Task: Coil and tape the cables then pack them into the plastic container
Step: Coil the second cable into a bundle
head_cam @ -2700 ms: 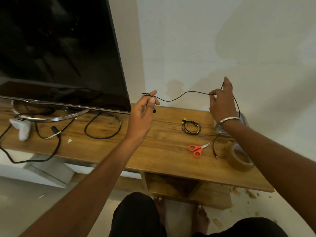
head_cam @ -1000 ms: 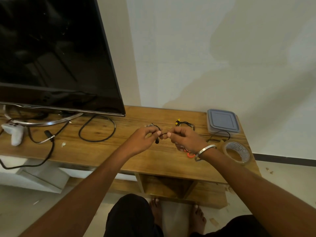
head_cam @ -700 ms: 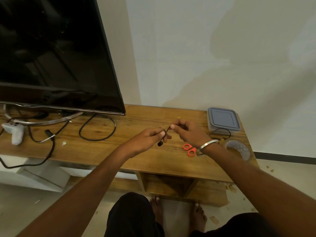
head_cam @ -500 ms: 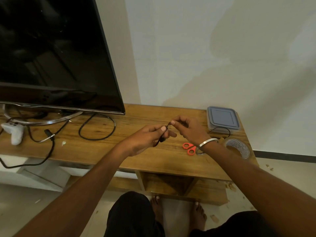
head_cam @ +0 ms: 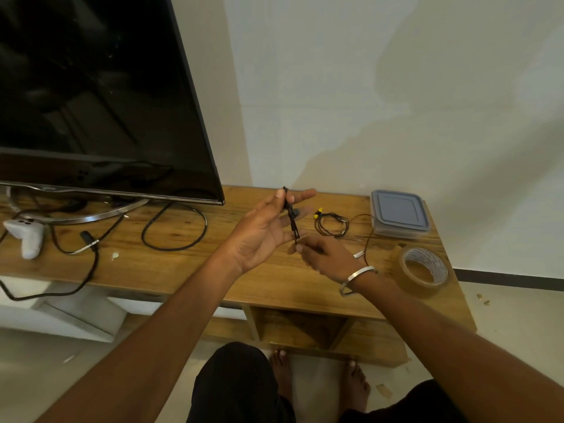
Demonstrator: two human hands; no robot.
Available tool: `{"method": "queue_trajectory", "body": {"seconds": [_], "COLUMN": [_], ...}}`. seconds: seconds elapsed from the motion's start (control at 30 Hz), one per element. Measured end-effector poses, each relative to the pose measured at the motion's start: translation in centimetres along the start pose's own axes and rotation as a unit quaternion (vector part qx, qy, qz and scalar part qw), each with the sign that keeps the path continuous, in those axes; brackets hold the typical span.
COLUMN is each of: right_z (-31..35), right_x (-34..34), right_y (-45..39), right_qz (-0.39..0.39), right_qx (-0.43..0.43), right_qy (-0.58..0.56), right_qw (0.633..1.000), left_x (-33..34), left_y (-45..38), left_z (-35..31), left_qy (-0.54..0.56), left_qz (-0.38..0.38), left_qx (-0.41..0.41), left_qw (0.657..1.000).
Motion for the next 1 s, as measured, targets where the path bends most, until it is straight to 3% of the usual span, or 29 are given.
{"method": "queue_trajectory", "body": {"seconds": [0.23,0.33,0.53,0.77,1.0], "right_z": [0.4,0.8,1.8,1.9,1.5], "right_x": [0.7,0.3,-1.3,-2.8,-3.0], "right_y": [-0.1,0.0,0.4,-0.2,-0.4], "right_qz": [0.036,0.047,0.037,-0.011,-0.057], "right_qx": [-0.001,-0.003,-0.012,-0.037,-0.038], "right_qy": [0.017,0.012,-0.035,-0.013,-0.010], "right_qw": [0.999,0.999,0.999,0.999,0.998], "left_x": [-1.5,-2.1,-4.2,-3.7,-2.3], "left_y": [-0.1,0.0,-0.1,0.8,1.3], "left_z": [1.7,2.1,3.6,3.5,3.2], "left_qy": [-0.185,-0.320,-0.460,-0.468,-0.356], "left_qz": [-0.081,-0.081,-0.065,-0.017,0.053], "left_qx": [0.025,0.040,0.028,-0.052,-0.131], "left_qw": [0.979,0.943,0.885,0.882,0.924]}}
Point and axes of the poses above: each hand's wrist, its own y-axis away from the middle knuckle, its own x-axis out of the palm, z = x × y, the point moved 2 cm from there along -y, towards the middle knuckle, and after that the axes turned 1 degree about x, right-handed, at the moved point
